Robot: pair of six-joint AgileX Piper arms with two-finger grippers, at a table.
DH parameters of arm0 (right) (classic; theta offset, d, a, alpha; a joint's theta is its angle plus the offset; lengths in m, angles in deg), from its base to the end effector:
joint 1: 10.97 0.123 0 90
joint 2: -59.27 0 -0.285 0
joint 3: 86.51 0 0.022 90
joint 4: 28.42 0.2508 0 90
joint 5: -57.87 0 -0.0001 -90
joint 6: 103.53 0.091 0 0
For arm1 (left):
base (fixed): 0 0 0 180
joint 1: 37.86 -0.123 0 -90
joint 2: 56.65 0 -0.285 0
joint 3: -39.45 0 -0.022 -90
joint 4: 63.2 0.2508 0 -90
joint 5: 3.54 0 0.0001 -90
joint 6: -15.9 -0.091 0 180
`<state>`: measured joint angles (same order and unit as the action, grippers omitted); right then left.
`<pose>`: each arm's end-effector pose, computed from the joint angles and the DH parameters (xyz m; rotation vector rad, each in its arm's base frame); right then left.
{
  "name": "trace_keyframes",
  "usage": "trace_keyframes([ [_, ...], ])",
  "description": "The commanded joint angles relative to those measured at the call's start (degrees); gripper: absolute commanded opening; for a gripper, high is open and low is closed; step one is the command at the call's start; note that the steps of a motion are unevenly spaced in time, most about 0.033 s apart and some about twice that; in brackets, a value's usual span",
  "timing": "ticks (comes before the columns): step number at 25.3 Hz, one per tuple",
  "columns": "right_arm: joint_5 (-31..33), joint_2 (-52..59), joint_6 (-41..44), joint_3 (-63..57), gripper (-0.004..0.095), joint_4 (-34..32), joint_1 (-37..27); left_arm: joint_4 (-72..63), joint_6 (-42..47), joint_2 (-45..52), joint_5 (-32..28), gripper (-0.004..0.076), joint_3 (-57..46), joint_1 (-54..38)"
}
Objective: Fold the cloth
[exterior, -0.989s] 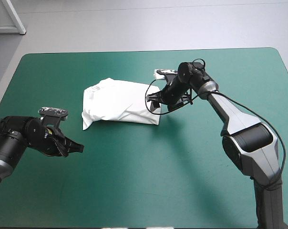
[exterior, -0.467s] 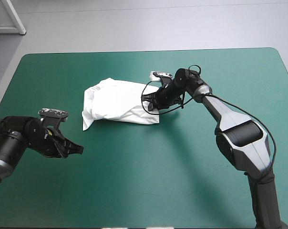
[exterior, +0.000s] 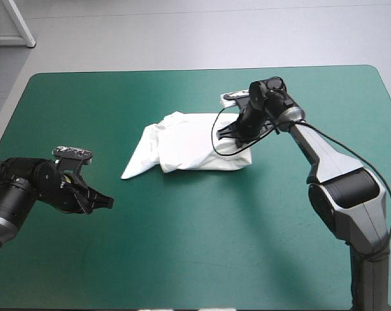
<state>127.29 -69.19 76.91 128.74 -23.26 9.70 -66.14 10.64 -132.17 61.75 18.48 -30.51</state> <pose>0.4239 0.1681 0.2676 -0.4746 2.8131 0.2049 0.2065 -0.0309 0.3061 0.2905 2.8086 -0.0789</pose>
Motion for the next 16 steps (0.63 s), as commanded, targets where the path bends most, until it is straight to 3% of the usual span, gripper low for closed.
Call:
trace_keyframes([
  [1,0.4,8.0,1.4,-2.8,-0.0019,-6.9,-5.1,-0.9,0.2,1.4,-1.7,-0.0009,1.2,0.1],
  [10,0.3,13.8,0.8,-14.5,-0.0019,-10.2,-22.9,-0.9,0.2,1.4,-2.3,-0.0009,1.2,0.1],
  [11,0.3,13.9,0.8,-15.1,-0.0019,-9.9,-27.4,-0.9,0.2,1.4,-2.7,-0.0009,1.2,0.1],
  [16,0.3,13.9,0.1,-15.1,0.0004,-1.4,-36.3,-0.9,0.2,1.4,-3.2,-0.0009,1.2,0.1],
])
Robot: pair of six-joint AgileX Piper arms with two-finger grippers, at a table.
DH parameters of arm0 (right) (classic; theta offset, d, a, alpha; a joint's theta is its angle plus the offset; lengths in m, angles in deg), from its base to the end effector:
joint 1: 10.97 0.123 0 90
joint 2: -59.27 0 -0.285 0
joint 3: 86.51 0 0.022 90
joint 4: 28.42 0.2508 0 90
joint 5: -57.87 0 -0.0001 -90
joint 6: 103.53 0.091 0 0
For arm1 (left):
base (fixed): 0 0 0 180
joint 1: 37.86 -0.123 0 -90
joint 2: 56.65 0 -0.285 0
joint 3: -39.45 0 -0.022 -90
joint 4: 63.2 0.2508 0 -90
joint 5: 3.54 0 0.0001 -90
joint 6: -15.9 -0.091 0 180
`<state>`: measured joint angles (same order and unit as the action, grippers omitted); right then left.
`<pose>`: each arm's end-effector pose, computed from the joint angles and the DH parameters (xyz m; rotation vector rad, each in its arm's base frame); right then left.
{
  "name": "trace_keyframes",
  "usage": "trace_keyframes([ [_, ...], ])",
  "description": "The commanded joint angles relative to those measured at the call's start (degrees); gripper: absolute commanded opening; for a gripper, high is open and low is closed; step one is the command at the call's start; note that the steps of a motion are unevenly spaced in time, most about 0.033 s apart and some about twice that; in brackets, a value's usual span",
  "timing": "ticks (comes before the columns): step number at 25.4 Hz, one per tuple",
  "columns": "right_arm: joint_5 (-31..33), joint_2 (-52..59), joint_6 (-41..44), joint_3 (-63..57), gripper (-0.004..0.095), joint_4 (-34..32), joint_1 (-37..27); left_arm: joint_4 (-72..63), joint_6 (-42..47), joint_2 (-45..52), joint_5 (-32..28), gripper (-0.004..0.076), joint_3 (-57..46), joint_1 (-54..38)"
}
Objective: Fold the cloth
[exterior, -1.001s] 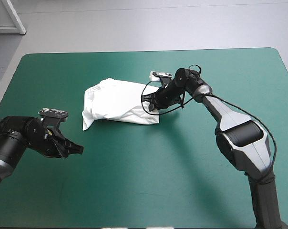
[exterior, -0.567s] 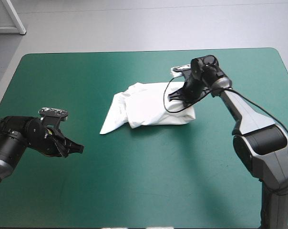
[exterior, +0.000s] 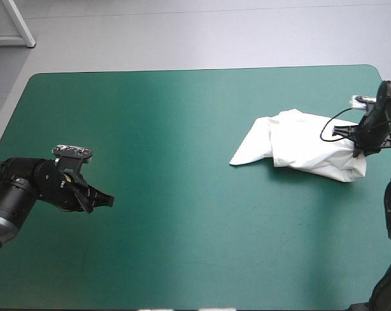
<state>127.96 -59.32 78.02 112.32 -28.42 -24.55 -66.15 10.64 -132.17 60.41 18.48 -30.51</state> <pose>0.3919 -0.0947 0.2628 0.3904 2.9395 -0.0276 0.2085 -0.0311 0.3068 0.2871 2.7854 -0.0790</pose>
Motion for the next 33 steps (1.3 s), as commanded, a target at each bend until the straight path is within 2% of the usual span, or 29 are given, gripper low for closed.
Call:
trace_keyframes([
  [1,-0.3,4.1,-1.6,1.3,0.0062,3.1,-2.7,-0.9,0.1,1.4,-2.3,-0.0009,1.2,0.1],
  [4,-0.4,4.5,-3.7,1.3,0.0348,3.0,-3.1,-0.9,-1.1,1.4,-2.3,-0.0009,1.2,0.1],
  [6,-0.4,4.6,-4.4,0.7,0.0447,3.7,-3.2,-0.9,-1.1,1.4,-2.4,-0.0009,1.2,0.1],
  [9,-0.3,8.0,-4.4,-3.6,0.0515,3.0,-3.2,-1.6,-1.1,1.5,-2.5,-0.0009,1.2,0.1],
  [11,-0.5,12.2,-4.4,-7.7,0.0498,2.7,-3.2,-2.5,-1.7,1.5,-2.7,-0.0009,1.2,0.1],
  [13,-1.3,15.4,-4.2,-11.1,0.0438,3.9,-3.2,-4.5,-3.4,1.5,-3.6,-0.0009,1.2,0.1],
  [16,-5.8,21.7,-4.9,-18.3,0.0197,6.7,-3.1,-6.6,-5.6,1.5,-4.7,-0.0009,1.2,0.1],
  [18,-10.0,26.9,-5.4,-25.0,-0.0025,9.0,-3.1,-6.6,-5.6,1.5,-5.6,-0.0009,1.2,0.1],
  [27,-27.7,50.2,-12.8,-54.4,-0.0019,15.0,-3.1,-5.9,-5.8,2.6,-13.9,-0.0009,-1.9,0.1],
  [33,-35.7,68.6,-17.0,-66.5,-0.0019,19.0,-3.1,-5.8,-6.2,6.3,-20.3,-0.0009,-6.7,0.1],
])
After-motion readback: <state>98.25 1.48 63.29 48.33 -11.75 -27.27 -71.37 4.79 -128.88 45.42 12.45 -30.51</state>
